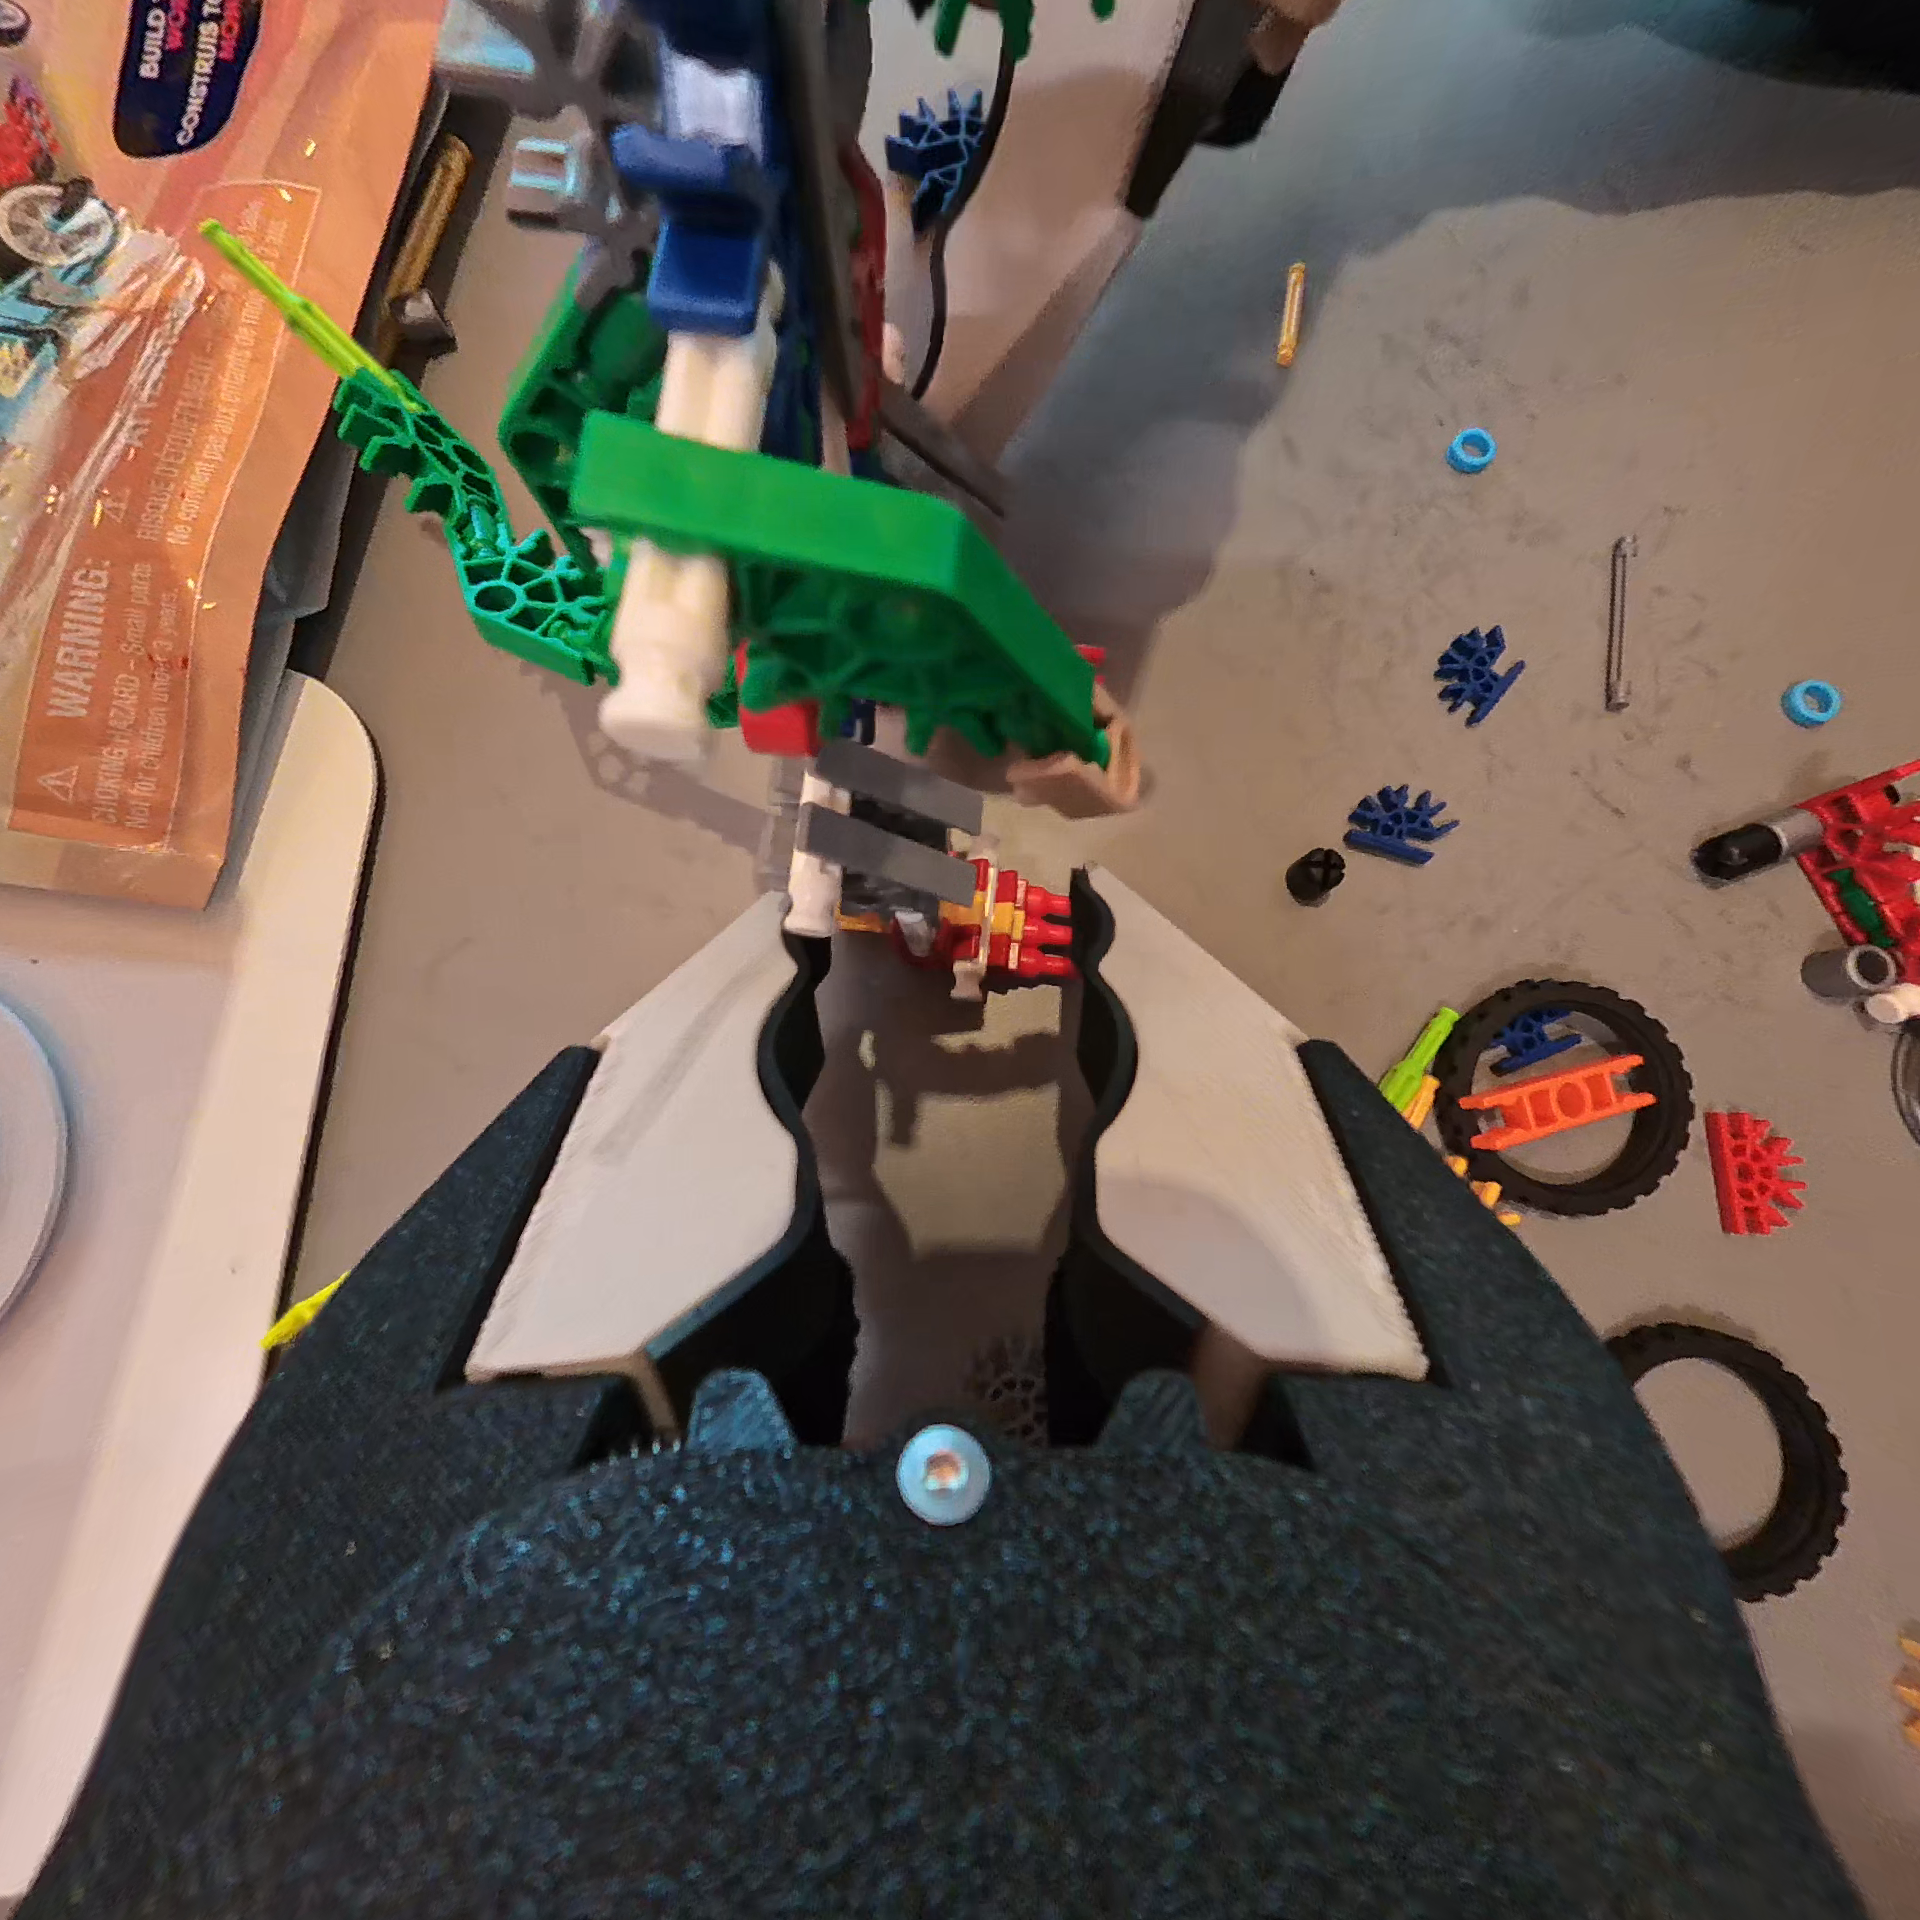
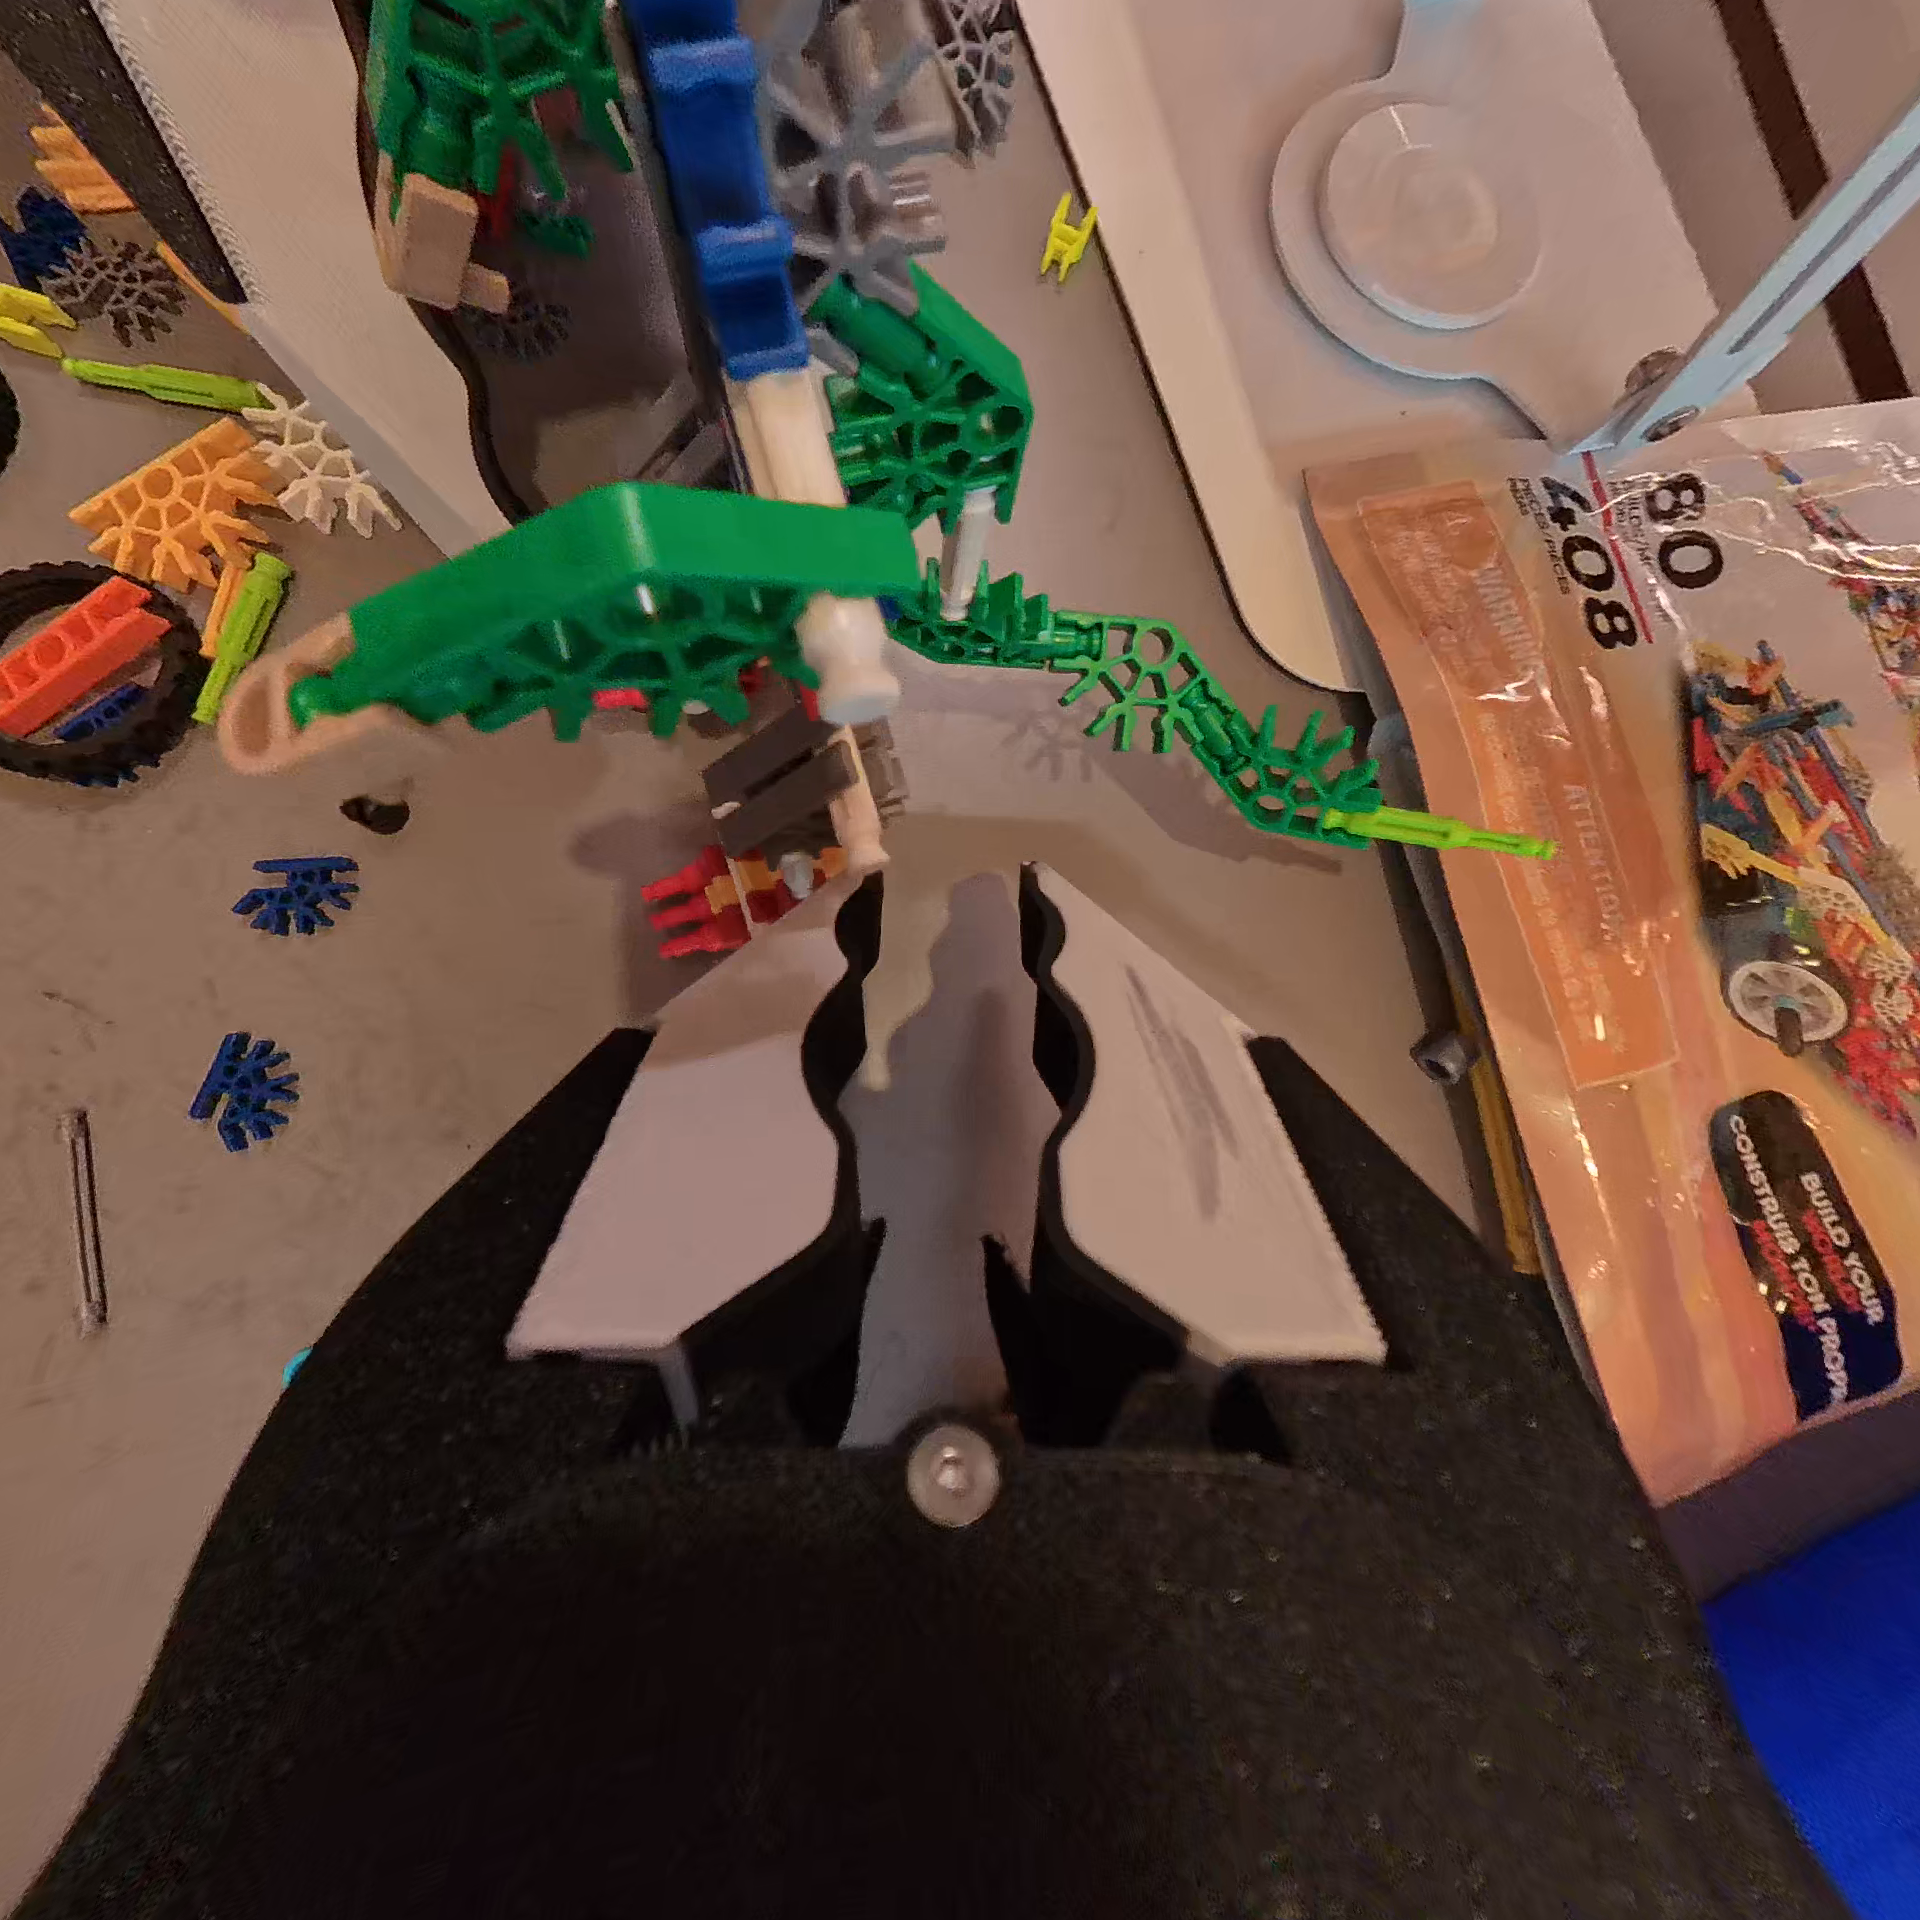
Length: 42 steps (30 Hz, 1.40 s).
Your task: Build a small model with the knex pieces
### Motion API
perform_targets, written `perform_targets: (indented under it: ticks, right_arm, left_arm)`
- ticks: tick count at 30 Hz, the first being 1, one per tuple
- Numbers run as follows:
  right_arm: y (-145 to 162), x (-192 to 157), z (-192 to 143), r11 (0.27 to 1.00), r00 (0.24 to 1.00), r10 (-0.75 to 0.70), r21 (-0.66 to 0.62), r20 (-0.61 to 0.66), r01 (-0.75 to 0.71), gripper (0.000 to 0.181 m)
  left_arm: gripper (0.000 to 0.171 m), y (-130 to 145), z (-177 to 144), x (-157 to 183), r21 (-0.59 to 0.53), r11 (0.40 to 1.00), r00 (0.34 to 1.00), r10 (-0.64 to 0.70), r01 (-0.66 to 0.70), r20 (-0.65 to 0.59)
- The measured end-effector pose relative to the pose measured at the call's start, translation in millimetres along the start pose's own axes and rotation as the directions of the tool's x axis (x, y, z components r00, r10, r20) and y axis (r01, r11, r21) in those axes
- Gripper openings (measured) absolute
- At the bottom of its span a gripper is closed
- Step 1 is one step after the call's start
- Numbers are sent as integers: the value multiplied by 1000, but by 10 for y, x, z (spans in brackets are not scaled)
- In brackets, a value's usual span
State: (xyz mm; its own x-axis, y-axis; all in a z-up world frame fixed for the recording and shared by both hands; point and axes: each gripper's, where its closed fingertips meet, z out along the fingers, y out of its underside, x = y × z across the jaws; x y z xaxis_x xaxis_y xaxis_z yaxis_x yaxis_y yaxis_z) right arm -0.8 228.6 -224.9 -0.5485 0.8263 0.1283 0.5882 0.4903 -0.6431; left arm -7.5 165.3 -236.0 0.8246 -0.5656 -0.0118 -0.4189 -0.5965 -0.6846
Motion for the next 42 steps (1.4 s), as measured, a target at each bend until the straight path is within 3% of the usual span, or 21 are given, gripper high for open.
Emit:
perform_targets:
  ticks: [8,18,27,42]
  right_arm:
    - [-137,145,-378,993,999,12,122,-44,-7,32]
    - [-325,5,-672,968,999,-45,247,0,44,33]
    - [-594,-74,-807,904,987,38,416,153,-99,37]
    - [-636,-150,-724,904,980,40,411,194,-118,39]
  left_arm:
    - [50,-161,-260,-170,69,993,987,87,-96,133]
    - [58,-420,-465,-187,112,946,918,261,-306,298]
    - [56,-541,-522,-173,137,919,885,302,-369,354]
    - [54,-567,-486,-173,108,902,851,347,-418,394]
